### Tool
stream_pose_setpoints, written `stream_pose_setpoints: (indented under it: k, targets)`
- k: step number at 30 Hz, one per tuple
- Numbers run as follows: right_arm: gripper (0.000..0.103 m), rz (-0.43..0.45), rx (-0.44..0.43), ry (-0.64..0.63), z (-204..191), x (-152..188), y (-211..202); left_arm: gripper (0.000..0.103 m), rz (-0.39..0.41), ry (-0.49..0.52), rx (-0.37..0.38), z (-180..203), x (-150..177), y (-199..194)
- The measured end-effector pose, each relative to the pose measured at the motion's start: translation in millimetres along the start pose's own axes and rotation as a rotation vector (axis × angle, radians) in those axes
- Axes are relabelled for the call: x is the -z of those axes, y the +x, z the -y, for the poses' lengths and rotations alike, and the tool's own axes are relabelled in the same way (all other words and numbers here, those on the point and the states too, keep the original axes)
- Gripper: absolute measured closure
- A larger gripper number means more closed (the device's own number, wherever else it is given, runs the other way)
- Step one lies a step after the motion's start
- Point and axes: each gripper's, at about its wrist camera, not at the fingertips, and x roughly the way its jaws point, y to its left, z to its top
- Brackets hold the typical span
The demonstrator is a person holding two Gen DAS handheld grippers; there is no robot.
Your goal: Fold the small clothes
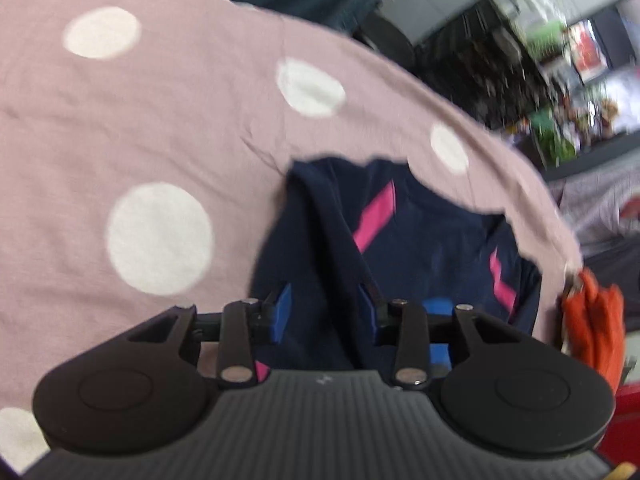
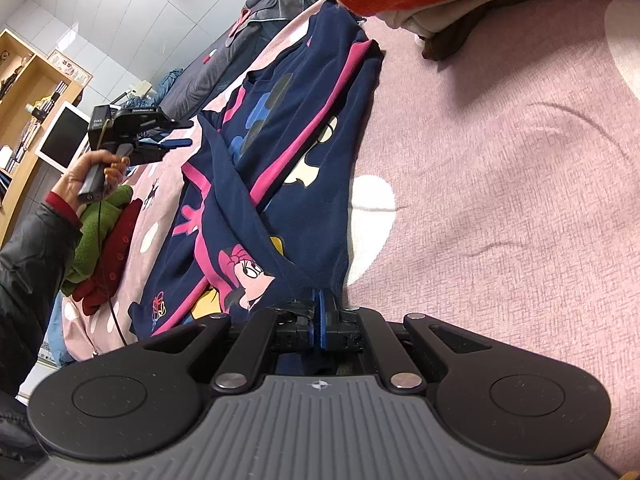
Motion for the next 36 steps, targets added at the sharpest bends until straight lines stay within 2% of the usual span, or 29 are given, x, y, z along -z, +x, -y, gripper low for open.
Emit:
stream_pose_setpoints:
  k: [1, 3, 5, 6, 7, 9, 10, 11, 12, 13, 15, 19, 22, 24, 26, 28, 30, 32, 33, 34, 36]
  targets:
    - [0.103, 0.0, 0.0, 0.001, 0, 0, 0, 0.068, -0.012, 0.019, -0.029, 6, 0, 8]
    - [0.103, 0.002, 0.001, 0.004, 0, 0, 0, 0.068, 0.019, 0.039, -0.143, 13, -7, 24]
    - [0.103, 0.007, 0.005, 0.008, -1, 1, 0, 0.068, 0.1, 0.056, -0.238, 19, -23, 33]
    - [0.103, 0.008, 0.006, 0.008, -1, 1, 0, 0.061, 0.137, 0.037, -0.252, 21, -31, 35]
    - [0.103, 0.009, 0.007, 0.007, -1, 1, 0, 0.055, 0.169, -0.005, -0.221, 21, -38, 36]
    - [0.103, 0.009, 0.006, 0.008, -1, 1, 1, 0.055, 0.233, -0.112, -0.08, 17, -49, 34]
    - [0.103, 0.009, 0.005, 0.01, 0, 0, 1, 0.054, 0.26, -0.154, -0.026, 17, -52, 33]
    - [0.103, 0.009, 0.004, 0.014, 0, 0, 1, 0.053, 0.276, -0.175, -0.004, 18, -55, 31]
    - [0.103, 0.009, 0.003, 0.018, 1, -1, 1, 0.048, 0.286, -0.17, -0.017, 20, -56, 30]
    - [0.103, 0.011, 0.003, 0.019, 1, 0, 1, 0.034, 0.289, -0.147, -0.059, 24, -55, 27]
    - [0.103, 0.015, 0.002, 0.022, 1, 0, 1, 0.023, 0.285, -0.066, -0.128, 27, -48, 21]
    - [0.103, 0.013, 0.003, 0.009, 1, -1, 1, 0.017, 0.234, 0.076, -0.161, 19, -3, 2]
    - [0.103, 0.005, 0.016, -0.031, -4, -3, 1, 0.015, 0.159, 0.163, -0.184, 12, 56, -19]
    - [0.103, 0.0, 0.028, -0.048, -8, -5, 1, 0.015, 0.141, 0.208, -0.181, 10, 96, -33]
    - [0.097, -0.005, 0.033, -0.061, -11, -6, 1, 0.015, 0.123, 0.223, -0.159, 9, 128, -47]
    - [0.084, -0.012, 0.031, -0.074, -14, -7, 1, 0.015, 0.125, 0.252, -0.167, 16, 154, -56]
    - [0.081, -0.022, 0.03, -0.106, -17, -7, 2, 0.015, 0.125, 0.321, -0.175, 33, 169, -59]
    - [0.084, -0.026, 0.051, -0.159, -23, -6, 3, 0.015, 0.118, 0.401, -0.174, 57, 183, -52]
    - [0.095, -0.027, 0.068, -0.183, -27, -6, 4, 0.015, 0.121, 0.435, -0.168, 69, 191, -48]
    - [0.098, -0.019, 0.092, -0.21, -30, -5, 4, 0.015, 0.115, 0.467, -0.158, 82, 197, -43]
    - [0.1, 0.022, 0.124, -0.233, -34, -4, 0, 0.015, 0.107, 0.527, -0.152, 104, 209, -30]
